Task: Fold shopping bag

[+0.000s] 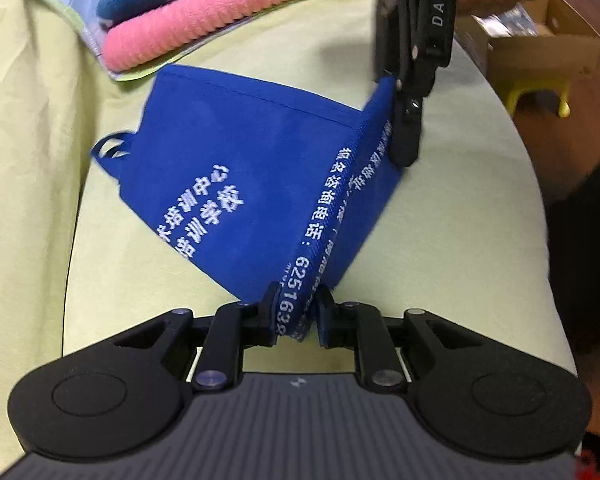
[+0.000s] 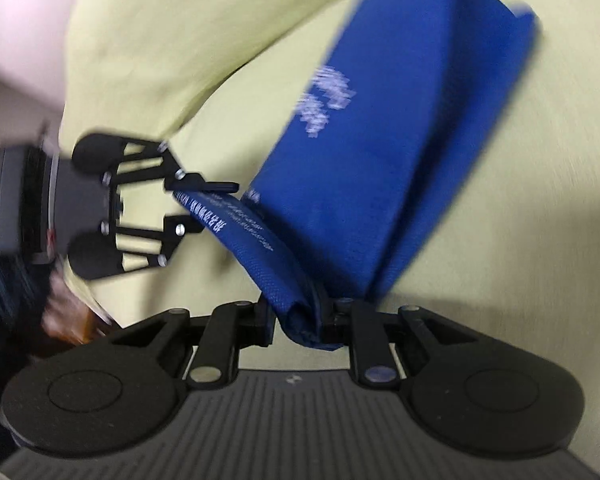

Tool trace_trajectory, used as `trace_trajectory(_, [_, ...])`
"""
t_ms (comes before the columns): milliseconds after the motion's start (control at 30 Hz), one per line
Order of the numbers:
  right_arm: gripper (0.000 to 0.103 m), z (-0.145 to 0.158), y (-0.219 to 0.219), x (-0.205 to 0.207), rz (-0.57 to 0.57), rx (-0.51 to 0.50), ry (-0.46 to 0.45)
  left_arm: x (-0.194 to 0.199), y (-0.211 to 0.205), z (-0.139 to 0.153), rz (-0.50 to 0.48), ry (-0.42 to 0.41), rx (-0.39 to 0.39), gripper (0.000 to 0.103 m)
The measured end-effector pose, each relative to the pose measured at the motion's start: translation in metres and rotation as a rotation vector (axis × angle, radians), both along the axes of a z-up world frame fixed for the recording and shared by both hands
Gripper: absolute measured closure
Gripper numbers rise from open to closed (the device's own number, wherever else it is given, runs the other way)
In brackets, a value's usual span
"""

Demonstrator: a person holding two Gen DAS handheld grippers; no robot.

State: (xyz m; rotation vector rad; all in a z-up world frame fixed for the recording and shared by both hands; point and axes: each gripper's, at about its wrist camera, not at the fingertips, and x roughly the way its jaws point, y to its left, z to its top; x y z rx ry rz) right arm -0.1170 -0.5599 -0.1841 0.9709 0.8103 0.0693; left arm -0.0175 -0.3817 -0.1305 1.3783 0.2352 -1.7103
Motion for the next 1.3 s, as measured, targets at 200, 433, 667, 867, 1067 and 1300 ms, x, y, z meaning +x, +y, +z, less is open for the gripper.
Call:
trace_trajectory(200, [0.092,-0.023,-0.015,0.002,-0.111,0.219,0.073,0.012,0.004,0.006,0.082,-0.002,-0.051,0.069])
trace_trajectory(433, [0.093,-0.023,-0.022,-0.001,-0.096,0.262,0.14,0.009,0.014,0.031,0.078,-0.002,-0.182,0.085])
trace_trajectory(667, [0.094,-0.021,-0.03,0.007,-0.084,0.258,0.205,-0.01,-0.014,-0.005,0.041,-0.04,-0.134,0.083])
trace_trajectory(867, [0.093,-0.018,-0.025,-0.002,-0.136,0.219,0.18,-0.006,-0.023,-0.014,0.073,0.011,-0.091,0.099])
trace_trajectory(1067, [0.069,0.034,0.027,-0.015,-0.284,-0.253,0.106,-0.012,-0.022,-0.017,0.087,0.001,-0.093,0.103])
trace_trajectory(1300, [0.093,0.06,0.141,-0.009,-0.239,-1.102,-0.009,-0.012,-0.02,-0.015,0.106,0.011,-0.101,0.103])
